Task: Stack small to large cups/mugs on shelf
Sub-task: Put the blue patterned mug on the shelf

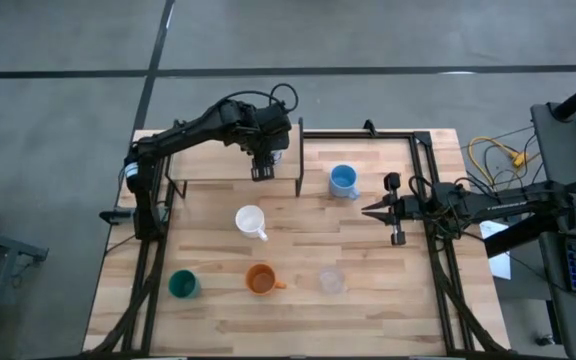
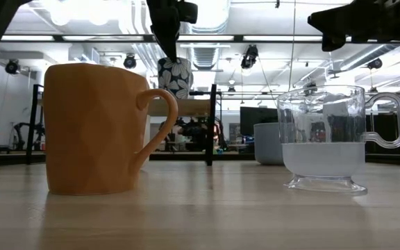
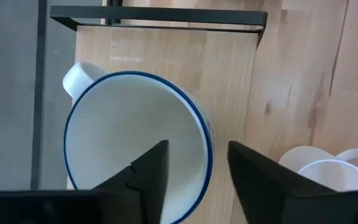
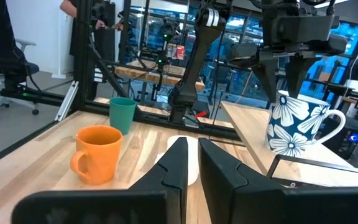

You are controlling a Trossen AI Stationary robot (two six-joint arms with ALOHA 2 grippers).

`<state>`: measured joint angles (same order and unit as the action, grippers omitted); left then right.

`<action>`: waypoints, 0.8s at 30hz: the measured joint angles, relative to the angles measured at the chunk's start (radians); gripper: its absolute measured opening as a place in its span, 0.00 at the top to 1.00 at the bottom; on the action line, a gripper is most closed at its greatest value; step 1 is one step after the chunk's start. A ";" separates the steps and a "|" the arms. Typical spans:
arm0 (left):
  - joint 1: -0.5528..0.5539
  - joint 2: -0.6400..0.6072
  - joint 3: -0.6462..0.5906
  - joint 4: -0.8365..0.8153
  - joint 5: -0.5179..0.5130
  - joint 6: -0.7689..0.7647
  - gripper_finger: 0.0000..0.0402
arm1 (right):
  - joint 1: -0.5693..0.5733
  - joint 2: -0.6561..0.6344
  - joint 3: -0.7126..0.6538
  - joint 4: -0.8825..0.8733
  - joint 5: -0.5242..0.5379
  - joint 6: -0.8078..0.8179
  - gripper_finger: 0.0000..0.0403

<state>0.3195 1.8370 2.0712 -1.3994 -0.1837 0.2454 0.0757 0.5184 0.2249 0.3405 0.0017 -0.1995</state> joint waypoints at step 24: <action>0.000 -0.004 0.010 -0.042 -0.008 -0.030 0.99 | 0.000 0.000 0.000 0.000 0.000 -0.002 0.92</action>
<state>0.3195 1.8331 2.0816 -1.4412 -0.1920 0.2151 0.0757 0.5186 0.2249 0.3401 0.0017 -0.2016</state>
